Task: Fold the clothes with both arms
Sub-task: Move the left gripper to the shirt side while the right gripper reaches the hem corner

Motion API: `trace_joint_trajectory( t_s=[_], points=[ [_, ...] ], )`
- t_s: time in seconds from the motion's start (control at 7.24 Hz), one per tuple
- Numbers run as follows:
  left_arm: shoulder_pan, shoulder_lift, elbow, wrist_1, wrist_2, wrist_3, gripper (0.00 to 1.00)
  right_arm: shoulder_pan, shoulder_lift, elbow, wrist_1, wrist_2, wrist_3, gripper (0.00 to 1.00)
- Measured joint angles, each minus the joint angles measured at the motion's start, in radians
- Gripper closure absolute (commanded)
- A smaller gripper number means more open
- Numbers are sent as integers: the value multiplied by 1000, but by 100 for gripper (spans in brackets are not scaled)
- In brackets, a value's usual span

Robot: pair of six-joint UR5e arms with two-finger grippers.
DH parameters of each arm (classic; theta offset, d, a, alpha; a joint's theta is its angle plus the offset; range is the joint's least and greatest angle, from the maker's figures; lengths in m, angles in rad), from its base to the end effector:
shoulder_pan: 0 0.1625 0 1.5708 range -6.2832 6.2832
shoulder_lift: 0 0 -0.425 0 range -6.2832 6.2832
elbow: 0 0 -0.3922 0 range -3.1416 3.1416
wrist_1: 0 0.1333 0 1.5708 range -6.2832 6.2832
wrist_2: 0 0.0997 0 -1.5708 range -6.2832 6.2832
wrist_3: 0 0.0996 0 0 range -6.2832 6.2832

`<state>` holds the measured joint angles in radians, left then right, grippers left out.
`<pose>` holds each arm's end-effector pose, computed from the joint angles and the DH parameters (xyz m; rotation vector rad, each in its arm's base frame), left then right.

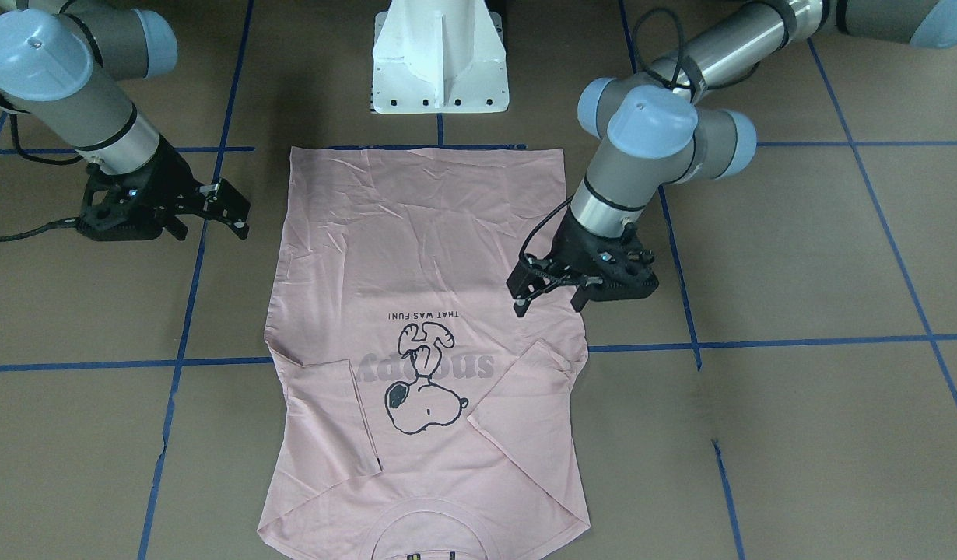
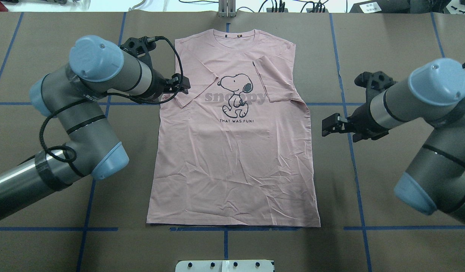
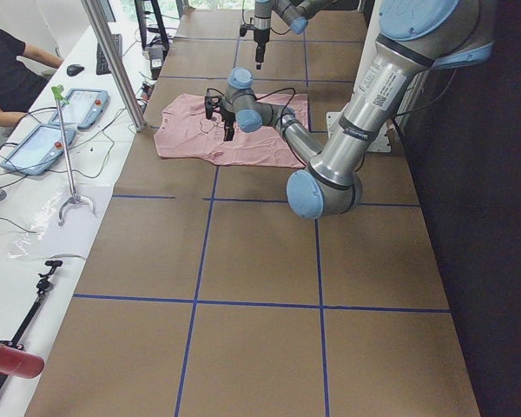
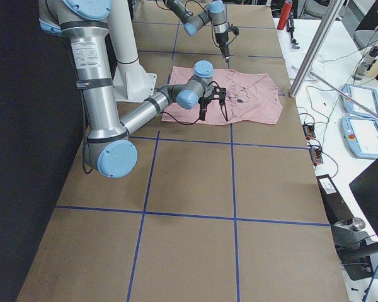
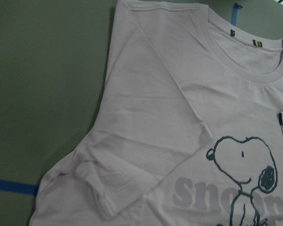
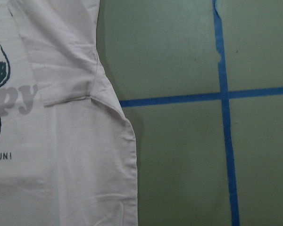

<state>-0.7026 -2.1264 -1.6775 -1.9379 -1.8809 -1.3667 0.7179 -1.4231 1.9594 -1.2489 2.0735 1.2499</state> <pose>0.4419 -0.5090 0.2458 0.1940 1.0442 -0.2914 -0.3438 -0.4135 0.3641 0.0077 -0.9617 0.1503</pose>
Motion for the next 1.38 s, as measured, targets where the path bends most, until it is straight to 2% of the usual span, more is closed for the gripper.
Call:
trace_joint_trajectory(
  t_s=[0.28, 0.55, 0.69, 0.97, 1.38],
  points=[
    [26, 125, -179, 89, 4, 42, 0, -228, -61, 62, 50, -198, 182, 0],
    [34, 162, -228, 102, 4, 48, 0, -407, -96, 81, 51, -364, 289, 0],
    [36, 166, -233, 103, 4, 48, 0, -466, -113, 78, 51, -419, 314, 0],
    [37, 167, -235, 103, 4, 48, 0, -509, -123, 71, 48, -452, 331, 0],
    [39, 166, -234, 103, 4, 46, 0, -518, -126, 71, 45, -453, 332, 0]
  ],
)
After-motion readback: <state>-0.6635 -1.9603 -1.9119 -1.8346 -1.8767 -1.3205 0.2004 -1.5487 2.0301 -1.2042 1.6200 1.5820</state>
